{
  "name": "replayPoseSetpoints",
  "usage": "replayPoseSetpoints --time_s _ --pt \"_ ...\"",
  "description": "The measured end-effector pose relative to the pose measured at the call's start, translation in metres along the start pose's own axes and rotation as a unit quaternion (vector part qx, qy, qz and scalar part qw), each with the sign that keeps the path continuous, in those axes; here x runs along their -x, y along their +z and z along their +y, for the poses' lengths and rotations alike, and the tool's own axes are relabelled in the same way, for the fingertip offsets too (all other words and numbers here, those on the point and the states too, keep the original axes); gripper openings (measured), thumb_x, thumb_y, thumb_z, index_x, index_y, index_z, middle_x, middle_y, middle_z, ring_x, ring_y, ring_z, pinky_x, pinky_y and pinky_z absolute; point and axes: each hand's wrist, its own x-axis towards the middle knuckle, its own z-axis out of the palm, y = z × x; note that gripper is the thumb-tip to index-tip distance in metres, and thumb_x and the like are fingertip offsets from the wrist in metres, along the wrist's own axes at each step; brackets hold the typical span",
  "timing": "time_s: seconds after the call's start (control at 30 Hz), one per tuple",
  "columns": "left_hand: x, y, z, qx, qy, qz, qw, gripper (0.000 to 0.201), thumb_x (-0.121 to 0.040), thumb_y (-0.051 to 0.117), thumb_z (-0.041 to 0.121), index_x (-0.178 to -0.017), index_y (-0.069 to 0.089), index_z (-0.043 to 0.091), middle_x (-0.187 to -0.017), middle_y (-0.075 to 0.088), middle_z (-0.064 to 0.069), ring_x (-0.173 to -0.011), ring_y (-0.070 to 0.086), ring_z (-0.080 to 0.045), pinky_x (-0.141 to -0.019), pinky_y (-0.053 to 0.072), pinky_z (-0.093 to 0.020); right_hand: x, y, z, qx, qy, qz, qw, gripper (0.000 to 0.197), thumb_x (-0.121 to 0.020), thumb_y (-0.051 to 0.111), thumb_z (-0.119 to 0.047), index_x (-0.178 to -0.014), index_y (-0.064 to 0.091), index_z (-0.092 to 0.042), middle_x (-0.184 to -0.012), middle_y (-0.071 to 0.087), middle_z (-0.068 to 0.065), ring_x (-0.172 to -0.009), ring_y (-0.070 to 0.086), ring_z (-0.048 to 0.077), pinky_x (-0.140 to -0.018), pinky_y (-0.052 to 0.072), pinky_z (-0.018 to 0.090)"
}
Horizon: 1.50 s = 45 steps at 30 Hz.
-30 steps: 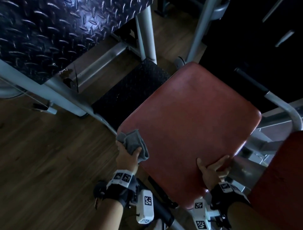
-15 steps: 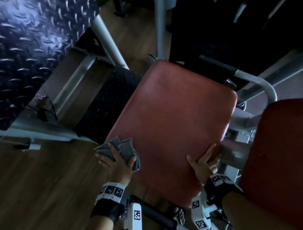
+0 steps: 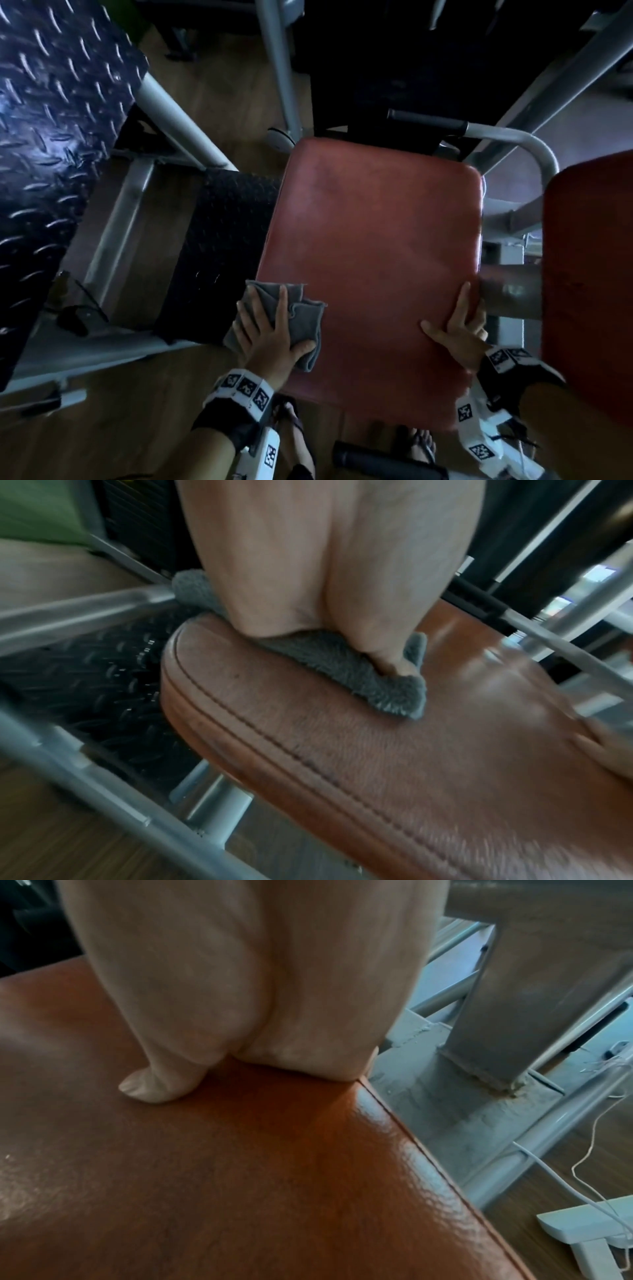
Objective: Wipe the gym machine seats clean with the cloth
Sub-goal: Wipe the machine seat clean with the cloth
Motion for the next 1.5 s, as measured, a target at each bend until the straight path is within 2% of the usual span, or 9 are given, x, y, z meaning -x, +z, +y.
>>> replayPoseSetpoints --time_s 0.13,0.5,0.7,0.83,0.9,1.17,1.3,1.4,1.5 --pt "0.000 0.002 -0.004 -0.007 0.038 0.029 0.999 0.105 -0.059 0.000 0.094 -0.140 -0.038 0.040 -0.147 -0.044 -0.018 -0.142 -0.023 -0.050 -0.114 -0.005 -0.062 0.006 0.004 -0.003 -0.006 0.004 0.035 0.999 0.111 -0.074 0.066 -0.065 -0.128 -0.032 -0.061 -0.157 -0.020 0.012 -0.139 0.014 0.049 -0.113 0.019 0.058" --pt "-0.002 0.010 -0.010 0.006 0.078 0.102 0.992 0.097 -0.070 0.025 0.085 -0.147 -0.013 0.041 -0.157 -0.020 -0.020 -0.144 -0.005 -0.053 -0.113 0.005 -0.065 0.017 0.013 -0.004 -0.030 -0.014 0.082 0.996 0.105 -0.080 0.064 -0.058 -0.128 -0.028 -0.066 -0.158 -0.008 0.009 -0.139 0.013 0.046 -0.113 0.019 0.058" --pt "-0.002 0.008 -0.011 0.017 0.085 0.105 0.991 0.101 -0.067 0.024 0.088 -0.150 -0.011 0.041 -0.159 -0.017 -0.021 -0.145 -0.005 -0.052 -0.114 0.005 -0.064 0.027 0.017 -0.007 -0.023 -0.014 0.106 0.994 0.101 -0.084 0.066 -0.050 -0.149 -0.012 -0.044 -0.158 -0.006 0.017 -0.141 0.017 0.045 -0.112 0.024 0.055" --pt "-0.001 0.004 -0.008 0.002 0.078 0.069 0.995 0.106 -0.059 0.014 0.089 -0.144 -0.024 0.038 -0.152 -0.037 -0.014 -0.144 -0.021 -0.047 -0.115 -0.007 -0.059 0.040 0.017 0.007 0.022 -0.047 0.092 0.994 0.098 -0.086 0.068 -0.037 -0.154 -0.001 -0.024 -0.158 -0.001 0.019 -0.144 0.017 0.037 -0.114 0.024 0.045" --pt "0.001 0.000 -0.005 -0.024 0.096 0.056 0.994 0.103 -0.071 0.029 0.087 -0.142 -0.028 0.037 -0.145 -0.045 -0.011 -0.142 -0.026 -0.047 -0.115 -0.011 -0.058 0.046 0.018 0.016 0.049 -0.066 0.082 0.993 0.097 -0.085 0.070 -0.033 -0.154 0.003 -0.018 -0.158 0.004 0.019 -0.143 0.022 0.035 -0.114 0.027 0.043" --pt "0.012 -0.004 0.027 -0.114 0.305 -0.057 0.944 0.104 -0.084 0.060 0.061 -0.141 -0.026 0.049 -0.146 -0.050 -0.004 -0.133 -0.044 -0.041 -0.114 -0.020 -0.056 0.065 0.021 0.019 0.099 -0.063 0.053 0.992 0.088 -0.090 0.063 -0.034 -0.153 0.007 -0.011 -0.158 0.003 0.015 -0.141 0.026 0.033 -0.111 0.031 0.042" --pt "0.021 -0.020 0.007 0.092 0.300 0.030 0.949 0.088 -0.086 0.067 0.047 -0.152 0.009 0.044 -0.164 -0.006 0.006 -0.150 -0.012 -0.022 -0.121 0.004 -0.049 0.061 0.029 -0.004 0.126 -0.083 0.074 0.986 0.077 -0.086 0.063 -0.042 -0.147 0.025 -0.016 -0.153 0.014 0.020 -0.137 0.028 0.041 -0.110 0.033 0.049" --pt "0.020 -0.025 -0.035 0.186 0.223 0.169 0.942 0.067 -0.089 0.066 0.036 -0.148 0.036 0.027 -0.156 0.032 -0.004 -0.144 0.029 -0.024 -0.116 0.029 -0.044 0.067 0.048 -0.038 0.146 -0.210 0.100 0.962 0.067 -0.084 0.063 -0.041 -0.142 0.035 -0.025 -0.150 0.022 0.015 -0.133 0.035 0.037 -0.106 0.038 0.049" --pt "0.017 -0.018 -0.071 0.213 0.138 0.190 0.949 0.060 -0.089 0.068 0.024 -0.143 0.044 0.012 -0.142 0.047 -0.013 -0.130 0.046 -0.030 -0.109 0.038 -0.044 0.080 0.075 -0.081 0.175 -0.385 0.098 0.901 0.069 -0.082 0.067 -0.035 -0.144 0.040 -0.018 -0.156 0.022 0.011 -0.136 0.035 0.034 -0.102 0.044 0.048"
